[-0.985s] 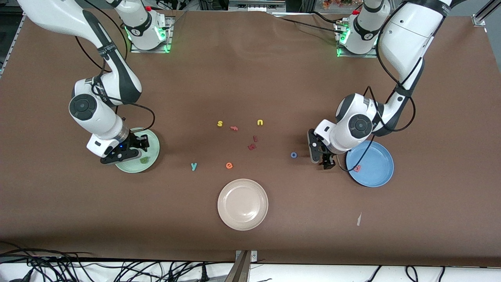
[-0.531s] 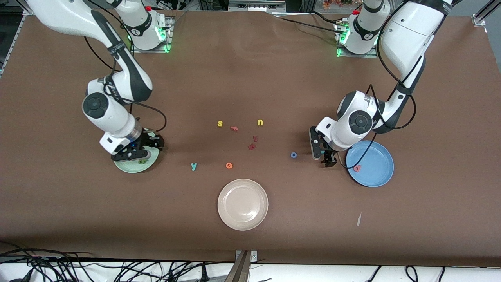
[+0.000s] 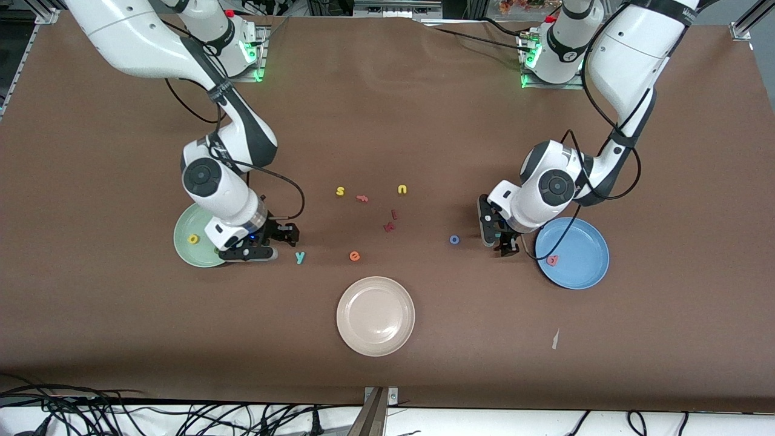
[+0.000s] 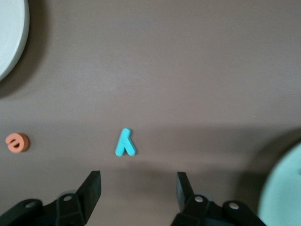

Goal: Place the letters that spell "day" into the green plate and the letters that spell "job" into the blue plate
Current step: 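Grasp teal y with the right gripper while the left gripper grasps teal hook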

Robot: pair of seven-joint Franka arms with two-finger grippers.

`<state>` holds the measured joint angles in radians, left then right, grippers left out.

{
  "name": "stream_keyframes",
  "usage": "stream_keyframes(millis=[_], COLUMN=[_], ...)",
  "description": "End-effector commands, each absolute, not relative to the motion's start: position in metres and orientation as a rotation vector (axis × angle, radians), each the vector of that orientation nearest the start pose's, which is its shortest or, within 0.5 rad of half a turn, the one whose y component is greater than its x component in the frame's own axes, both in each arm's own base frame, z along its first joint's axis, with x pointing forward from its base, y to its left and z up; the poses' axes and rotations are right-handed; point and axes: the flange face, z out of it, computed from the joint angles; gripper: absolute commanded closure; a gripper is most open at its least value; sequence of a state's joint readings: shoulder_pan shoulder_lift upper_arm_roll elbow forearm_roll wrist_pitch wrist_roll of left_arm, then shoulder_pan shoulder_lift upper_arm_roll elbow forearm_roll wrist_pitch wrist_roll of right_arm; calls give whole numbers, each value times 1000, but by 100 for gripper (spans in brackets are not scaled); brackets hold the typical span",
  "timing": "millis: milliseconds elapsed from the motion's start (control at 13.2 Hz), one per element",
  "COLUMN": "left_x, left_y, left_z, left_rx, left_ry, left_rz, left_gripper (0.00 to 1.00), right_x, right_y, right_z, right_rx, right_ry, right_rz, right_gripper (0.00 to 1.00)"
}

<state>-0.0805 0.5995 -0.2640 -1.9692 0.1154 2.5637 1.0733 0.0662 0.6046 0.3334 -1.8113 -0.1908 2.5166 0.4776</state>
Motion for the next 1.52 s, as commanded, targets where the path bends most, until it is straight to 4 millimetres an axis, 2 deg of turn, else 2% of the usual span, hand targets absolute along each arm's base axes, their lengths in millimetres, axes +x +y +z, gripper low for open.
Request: stream_keyframes(millis=[0, 152, 379, 531, 606, 834, 1061, 1137, 1440], left_x=[577, 577, 578, 579, 579, 581, 589, 595, 653], left_y=[-204, -204, -204, -202, -201, -198, -194, -188, -135], left_z=[171, 171, 171, 171, 169, 169, 177, 184, 258], left_rx=[-2348, -2345, -2344, -2347, -2352, -2357, -2368, -2397, -2589], left_ry=[2172, 2173, 2174, 2171, 2168, 2162, 2139, 2109, 1901], left_rz=[-85, -90, -93, -92, -88, -89, -104, -98, 77], left_gripper=[26, 43, 81, 97, 100, 100, 100, 100, 100], right_x=[636, 637, 634, 636, 635, 637, 636, 636, 636], right_y=[255, 259, 264, 266, 270, 268, 270, 271, 270], right_z=[211, 197, 190, 188, 185, 180, 173, 173, 172], right_rx=[-3047, -3059, -3061, -3068, -3068, -3076, -3074, -3075, -3078], right_ry=[42, 36, 24, 20, 11, 13, 3, -1, -3], right_rz=[-172, -172, -162, -168, -167, -168, -178, -179, -176], right_gripper=[27, 29, 31, 32, 33, 36, 47, 51, 81])
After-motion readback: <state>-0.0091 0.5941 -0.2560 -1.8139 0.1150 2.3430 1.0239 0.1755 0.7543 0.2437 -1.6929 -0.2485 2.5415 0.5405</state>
